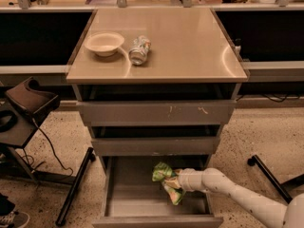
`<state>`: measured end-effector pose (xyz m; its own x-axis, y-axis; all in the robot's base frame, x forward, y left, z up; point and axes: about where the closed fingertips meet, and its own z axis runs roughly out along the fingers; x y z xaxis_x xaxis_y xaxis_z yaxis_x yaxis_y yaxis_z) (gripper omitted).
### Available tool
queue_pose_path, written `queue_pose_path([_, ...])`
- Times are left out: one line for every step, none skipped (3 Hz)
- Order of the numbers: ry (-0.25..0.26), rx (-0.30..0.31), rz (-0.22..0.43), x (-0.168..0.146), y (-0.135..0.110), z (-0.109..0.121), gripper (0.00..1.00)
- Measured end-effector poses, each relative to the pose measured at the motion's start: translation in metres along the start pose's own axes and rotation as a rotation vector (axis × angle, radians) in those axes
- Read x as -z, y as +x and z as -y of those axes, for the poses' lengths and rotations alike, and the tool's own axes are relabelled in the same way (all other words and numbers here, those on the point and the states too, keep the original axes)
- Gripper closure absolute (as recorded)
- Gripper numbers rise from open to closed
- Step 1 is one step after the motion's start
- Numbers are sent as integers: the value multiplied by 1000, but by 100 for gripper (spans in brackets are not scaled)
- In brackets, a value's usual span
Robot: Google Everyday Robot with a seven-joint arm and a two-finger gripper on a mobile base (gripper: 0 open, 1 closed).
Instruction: Place green rice chip bag into bottom drawer
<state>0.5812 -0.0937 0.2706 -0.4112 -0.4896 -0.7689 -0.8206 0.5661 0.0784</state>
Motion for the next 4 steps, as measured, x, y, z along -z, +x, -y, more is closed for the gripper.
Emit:
queue_pose_path([45,-22,29,-18,27,14,100])
queue_pose_path([60,1,28,-28,46,20,100])
queue_pose_path([35,36,3,-38,59,21,100])
queue_pose_path([-1,62,-20,-46,68,19,100])
